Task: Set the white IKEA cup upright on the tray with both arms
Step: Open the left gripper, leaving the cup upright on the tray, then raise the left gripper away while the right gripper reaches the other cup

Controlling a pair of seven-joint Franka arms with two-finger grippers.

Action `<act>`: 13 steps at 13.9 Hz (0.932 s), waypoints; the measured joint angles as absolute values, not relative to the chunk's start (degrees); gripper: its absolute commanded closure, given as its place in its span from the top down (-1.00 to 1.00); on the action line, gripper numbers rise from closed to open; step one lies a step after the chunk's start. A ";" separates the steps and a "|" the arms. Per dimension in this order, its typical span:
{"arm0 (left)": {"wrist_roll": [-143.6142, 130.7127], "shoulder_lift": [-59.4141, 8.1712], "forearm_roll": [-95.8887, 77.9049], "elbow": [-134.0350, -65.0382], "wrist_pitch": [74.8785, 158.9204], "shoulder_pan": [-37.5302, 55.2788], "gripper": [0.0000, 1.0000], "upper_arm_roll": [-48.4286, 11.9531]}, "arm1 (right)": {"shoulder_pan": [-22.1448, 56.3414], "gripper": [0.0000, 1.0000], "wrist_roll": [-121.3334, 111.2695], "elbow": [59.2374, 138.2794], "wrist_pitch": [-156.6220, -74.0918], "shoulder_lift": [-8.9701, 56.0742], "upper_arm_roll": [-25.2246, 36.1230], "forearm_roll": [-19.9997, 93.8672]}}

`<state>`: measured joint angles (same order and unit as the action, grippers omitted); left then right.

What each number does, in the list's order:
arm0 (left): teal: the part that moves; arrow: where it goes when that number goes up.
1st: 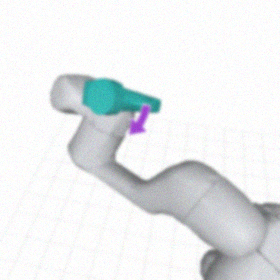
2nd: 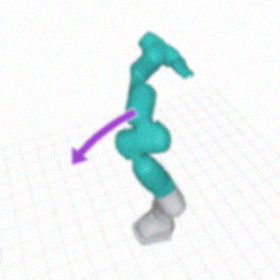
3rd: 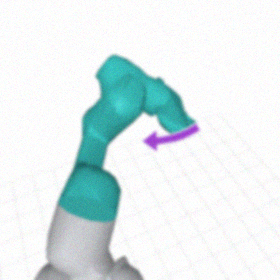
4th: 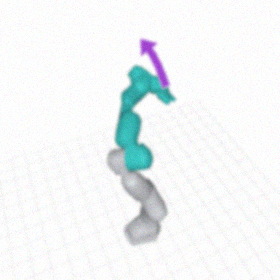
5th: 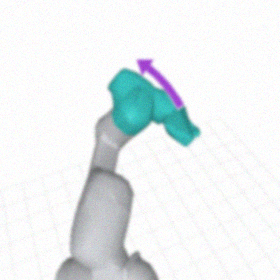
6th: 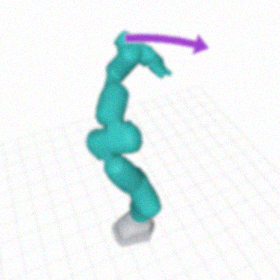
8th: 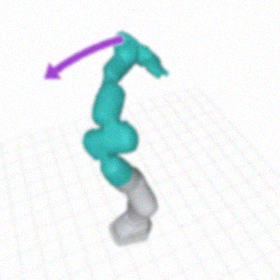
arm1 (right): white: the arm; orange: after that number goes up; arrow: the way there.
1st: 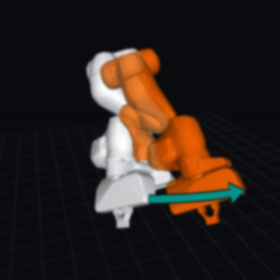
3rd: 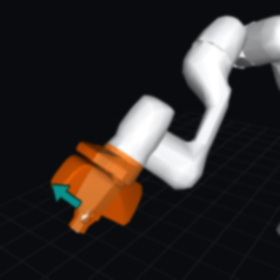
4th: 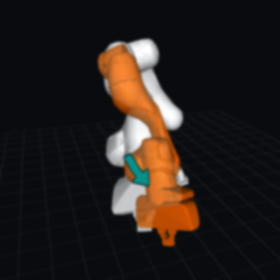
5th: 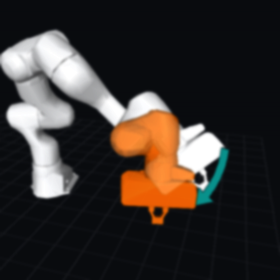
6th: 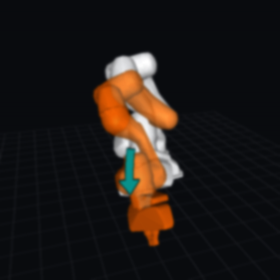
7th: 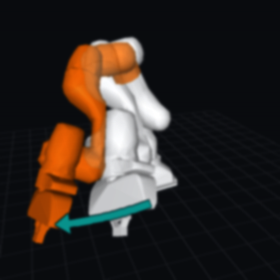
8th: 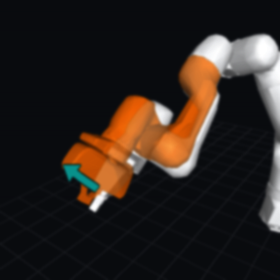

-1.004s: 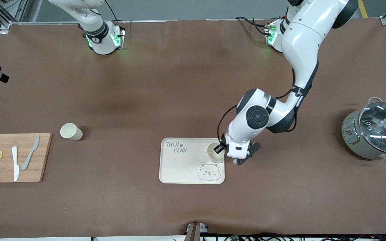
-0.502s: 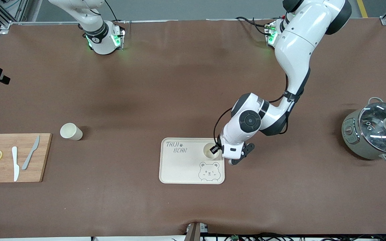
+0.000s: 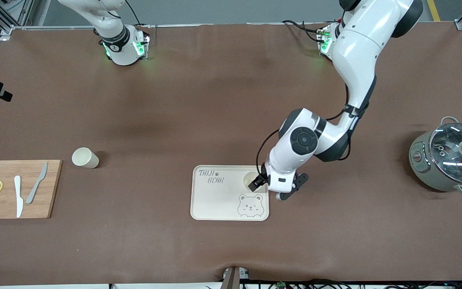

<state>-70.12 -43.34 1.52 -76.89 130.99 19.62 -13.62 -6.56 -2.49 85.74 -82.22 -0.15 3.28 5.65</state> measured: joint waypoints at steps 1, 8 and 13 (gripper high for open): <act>-69.90 -41.99 1.59 -76.82 129.65 18.97 1.00 -13.21 | -6.56 1.00 -2.50 85.74 -82.29 -0.05 3.28 5.66; -60.58 -33.38 6.46 -76.71 116.64 12.00 1.00 -12.88 | -6.55 1.00 -2.50 85.89 -83.06 3.87 3.09 5.65; -46.86 -27.00 6.50 -76.79 104.12 4.59 1.00 -12.66 | -6.54 1.00 -2.53 86.03 -86.05 10.41 3.04 5.64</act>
<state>-46.86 -27.00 6.50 -76.79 104.12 4.59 -12.66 -6.54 -2.53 86.03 -86.05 10.41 3.04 5.64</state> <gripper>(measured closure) 0.000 0.000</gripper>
